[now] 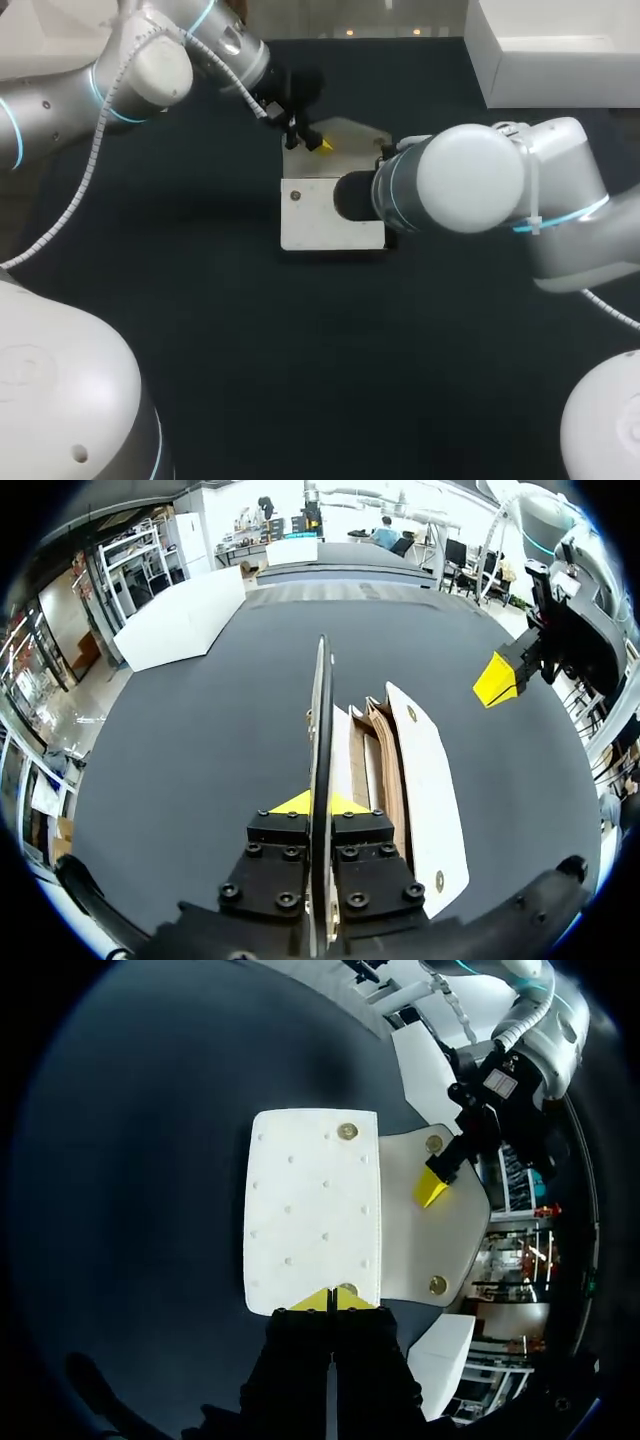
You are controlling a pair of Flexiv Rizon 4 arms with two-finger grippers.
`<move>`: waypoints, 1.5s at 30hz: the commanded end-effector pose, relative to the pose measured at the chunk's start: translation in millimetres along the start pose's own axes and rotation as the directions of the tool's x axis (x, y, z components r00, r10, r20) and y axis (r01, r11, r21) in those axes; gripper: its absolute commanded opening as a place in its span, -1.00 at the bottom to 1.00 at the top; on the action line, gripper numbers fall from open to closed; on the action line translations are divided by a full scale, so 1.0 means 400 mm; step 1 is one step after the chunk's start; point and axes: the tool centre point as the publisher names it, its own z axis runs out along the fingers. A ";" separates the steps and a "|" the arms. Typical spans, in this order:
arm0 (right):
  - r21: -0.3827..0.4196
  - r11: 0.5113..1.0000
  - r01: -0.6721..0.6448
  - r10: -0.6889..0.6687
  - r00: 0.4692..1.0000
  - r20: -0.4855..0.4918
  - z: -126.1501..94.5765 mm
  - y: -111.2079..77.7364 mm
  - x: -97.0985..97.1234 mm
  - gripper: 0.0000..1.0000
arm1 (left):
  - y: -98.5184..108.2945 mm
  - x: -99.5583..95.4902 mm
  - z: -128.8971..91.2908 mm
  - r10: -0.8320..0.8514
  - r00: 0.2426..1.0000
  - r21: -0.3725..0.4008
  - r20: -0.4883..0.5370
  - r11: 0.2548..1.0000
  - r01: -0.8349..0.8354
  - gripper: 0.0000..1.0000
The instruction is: Pick up the bag, open it, inspect its contents, close it, and place it on the opposite side
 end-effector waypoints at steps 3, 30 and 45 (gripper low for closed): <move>-0.011 1.000 0.000 0.000 0.999 -0.036 0.039 0.001 0.031 -1.00 | 0.005 0.015 0.008 0.037 0.998 0.004 0.055 0.999 -0.038 -1.00; 0.067 0.996 -0.053 0.060 0.992 -0.109 0.081 -0.024 0.103 -1.00 | 0.054 0.080 0.079 0.089 0.989 -0.050 0.116 0.995 -0.084 -1.00; 0.038 0.994 -0.099 0.101 0.993 -0.066 0.069 0.015 0.160 -1.00 | 0.095 -0.033 0.091 0.170 0.980 -0.072 0.107 0.984 -0.163 -1.00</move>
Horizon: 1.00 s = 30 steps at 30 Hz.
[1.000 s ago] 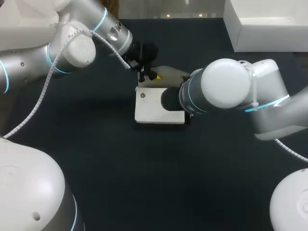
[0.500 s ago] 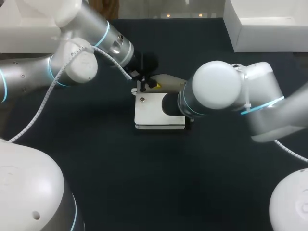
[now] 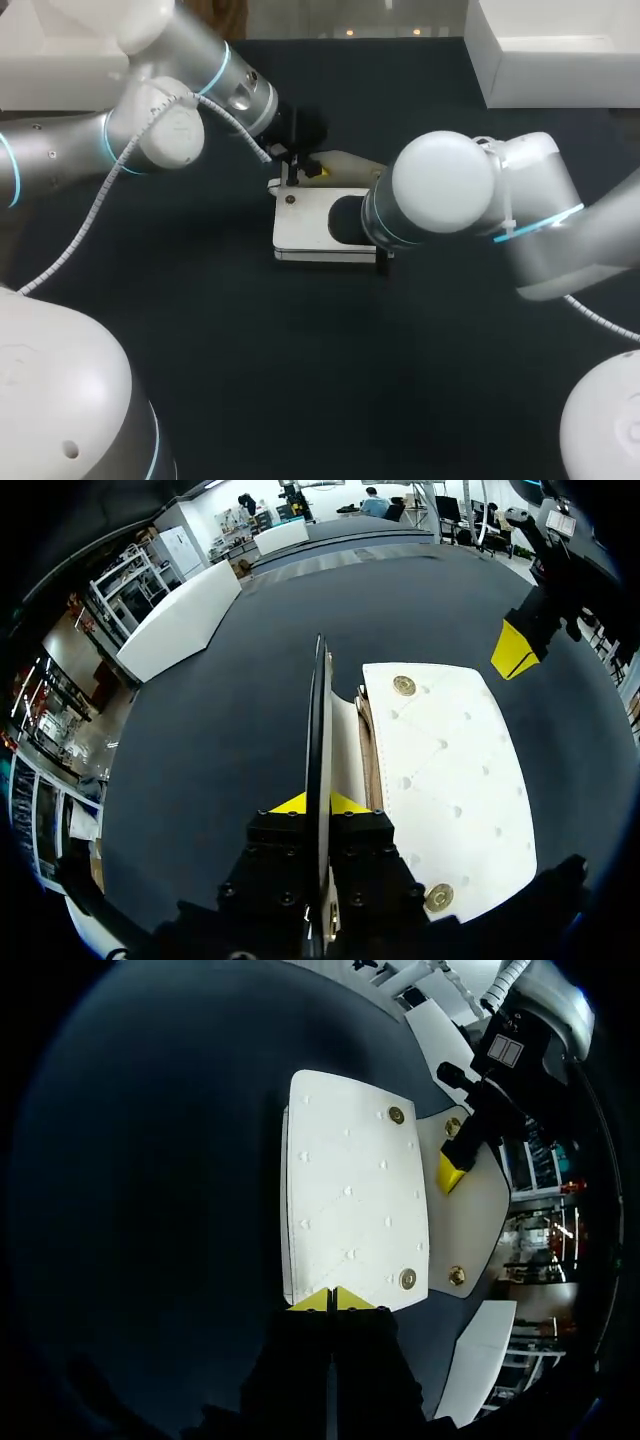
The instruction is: Pick up the bag, open it, inspect its contents, close it, and place it on the opposite side
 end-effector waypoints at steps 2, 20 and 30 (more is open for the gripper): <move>-0.009 1.000 -0.015 0.015 0.999 0.051 -0.008 0.011 0.036 -1.00 | 0.024 -0.051 0.021 0.009 1.000 0.018 -0.023 1.000 -0.009 -1.00; -0.040 0.999 0.014 -0.010 0.996 0.087 0.043 0.069 0.068 -0.51 | 0.047 -0.006 0.045 -0.013 0.999 0.007 -0.053 1.000 0.013 -1.00; -0.023 1.000 0.008 -0.006 0.995 0.098 0.070 0.062 0.059 -0.16 | 0.046 0.022 0.042 0.008 0.998 -0.003 -0.065 1.000 -0.008 -1.00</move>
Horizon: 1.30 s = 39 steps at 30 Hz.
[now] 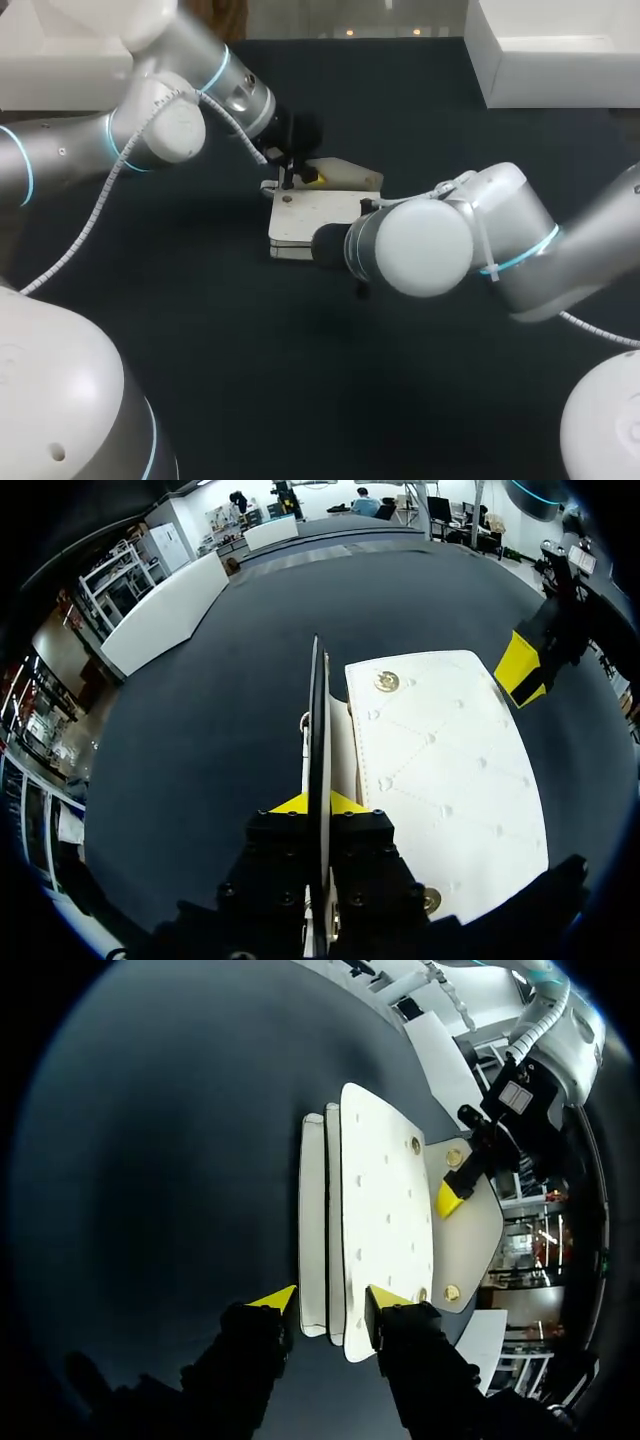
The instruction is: Pick up the bag, open it, inspect its contents, close it, and place it on the opposite side
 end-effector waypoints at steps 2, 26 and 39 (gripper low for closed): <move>0.010 1.000 -0.009 0.009 1.000 0.014 0.016 -0.002 0.001 -0.20 | 0.000 0.014 -0.005 0.006 1.000 -0.004 -0.002 1.000 -0.006 -1.00; 0.018 0.999 -0.038 0.037 0.998 0.042 0.045 -0.007 -0.025 -0.69 | 0.020 0.045 0.007 -0.003 0.999 0.002 -0.037 1.000 0.003 -1.00; 0.026 0.998 -0.049 0.047 0.996 0.073 0.030 -0.006 -0.031 -1.00 | 0.022 0.058 0.005 0.016 0.999 0.004 -0.039 1.000 -0.016 -1.00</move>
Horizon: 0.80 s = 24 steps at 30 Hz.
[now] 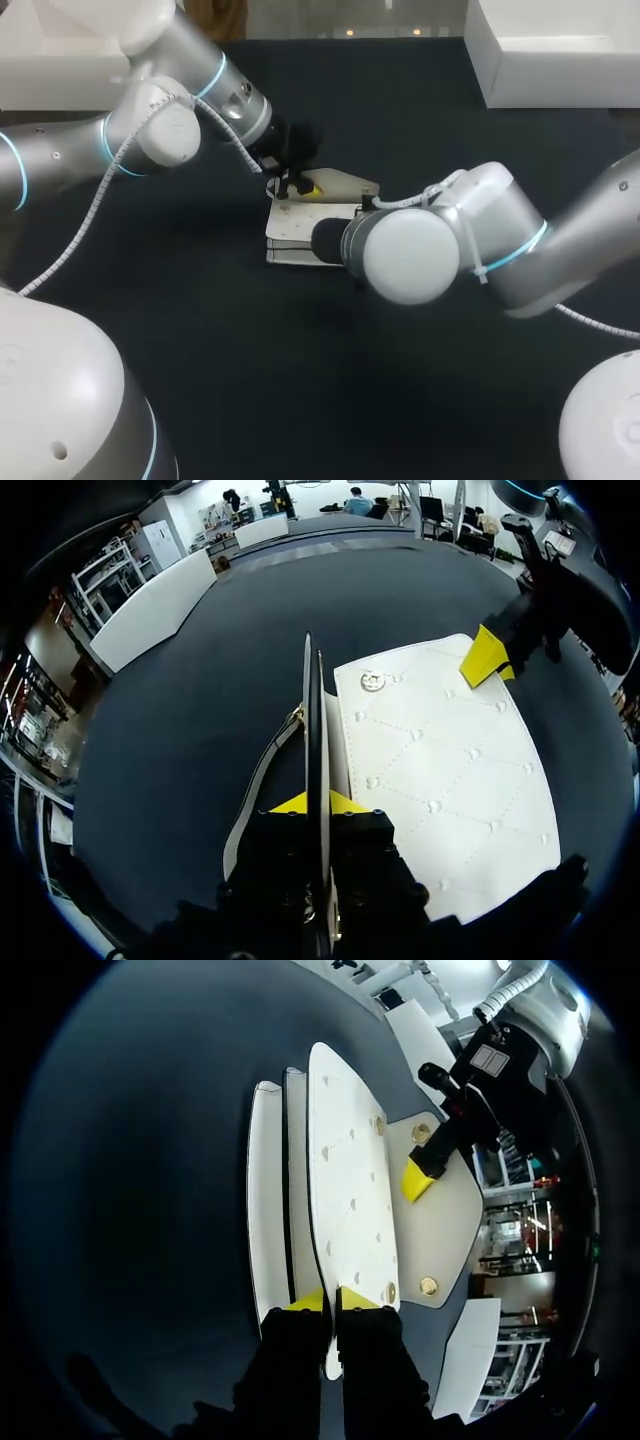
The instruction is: Pick up the bag, open it, inspect its contents, close it, and place it on the opposite side
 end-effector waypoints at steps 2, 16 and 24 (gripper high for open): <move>0.002 1.000 -0.003 0.003 1.000 0.014 -0.004 0.004 0.003 -1.00 | -0.003 0.013 -0.008 0.030 0.999 0.008 0.020 1.000 -0.030 -1.00; 0.002 1.000 -0.003 0.003 1.000 0.010 0.003 0.004 0.007 -1.00 | -0.004 0.070 -0.012 0.153 0.978 0.058 0.143 0.985 -0.163 -1.00; 0.002 1.000 -0.003 0.003 1.000 0.010 0.003 0.004 0.007 -1.00 | 0.007 0.079 -0.014 0.154 0.975 0.076 0.162 0.983 -0.167 -0.33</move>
